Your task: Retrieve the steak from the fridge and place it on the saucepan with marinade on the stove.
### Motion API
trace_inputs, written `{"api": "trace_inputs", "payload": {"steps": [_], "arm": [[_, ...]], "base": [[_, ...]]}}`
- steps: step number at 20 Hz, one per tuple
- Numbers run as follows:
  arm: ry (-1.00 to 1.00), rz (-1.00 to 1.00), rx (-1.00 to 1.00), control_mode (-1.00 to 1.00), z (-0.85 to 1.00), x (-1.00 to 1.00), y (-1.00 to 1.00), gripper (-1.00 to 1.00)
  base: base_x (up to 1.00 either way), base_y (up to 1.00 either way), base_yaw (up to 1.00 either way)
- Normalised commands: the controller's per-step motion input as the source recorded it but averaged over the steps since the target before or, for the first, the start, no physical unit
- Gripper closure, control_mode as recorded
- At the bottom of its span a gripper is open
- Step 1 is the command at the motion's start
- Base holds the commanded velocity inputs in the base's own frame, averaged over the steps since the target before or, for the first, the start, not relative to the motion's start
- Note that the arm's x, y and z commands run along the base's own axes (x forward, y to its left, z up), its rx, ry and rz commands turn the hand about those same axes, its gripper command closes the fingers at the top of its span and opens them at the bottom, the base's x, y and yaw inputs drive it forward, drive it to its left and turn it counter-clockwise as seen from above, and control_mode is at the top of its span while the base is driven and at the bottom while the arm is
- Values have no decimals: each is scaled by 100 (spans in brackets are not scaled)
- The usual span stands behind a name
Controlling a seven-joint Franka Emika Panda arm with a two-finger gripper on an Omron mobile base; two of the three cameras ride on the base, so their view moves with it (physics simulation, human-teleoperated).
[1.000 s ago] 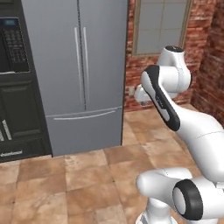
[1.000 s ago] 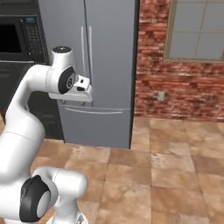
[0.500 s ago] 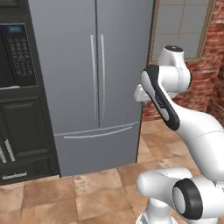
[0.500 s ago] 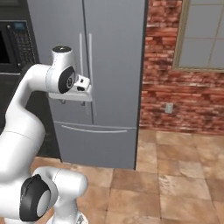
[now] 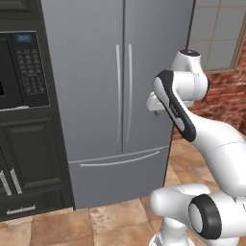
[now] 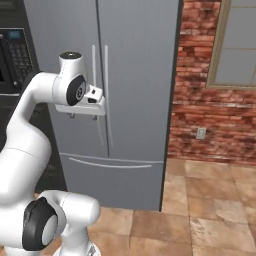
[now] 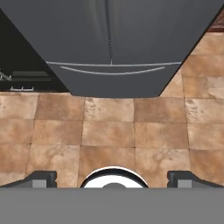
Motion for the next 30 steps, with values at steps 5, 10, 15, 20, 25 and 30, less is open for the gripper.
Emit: {"api": "trace_inputs", "payload": {"steps": [5,10,15,20,25,30], "arm": [[0,0,0,100,0,0,0,-100],[0,0,0,100,0,0,0,-100],[0,0,0,100,0,0,0,-100],[0,0,0,100,0,0,0,-100],[-4,0,0,-100,0,24,0,-100],[-19,0,0,-100,35,37,0,-100]], "base": [[38,-3,3],[46,-5,0],[46,-13,0],[36,-11,0],[0,0,0],[0,0,0]]}}
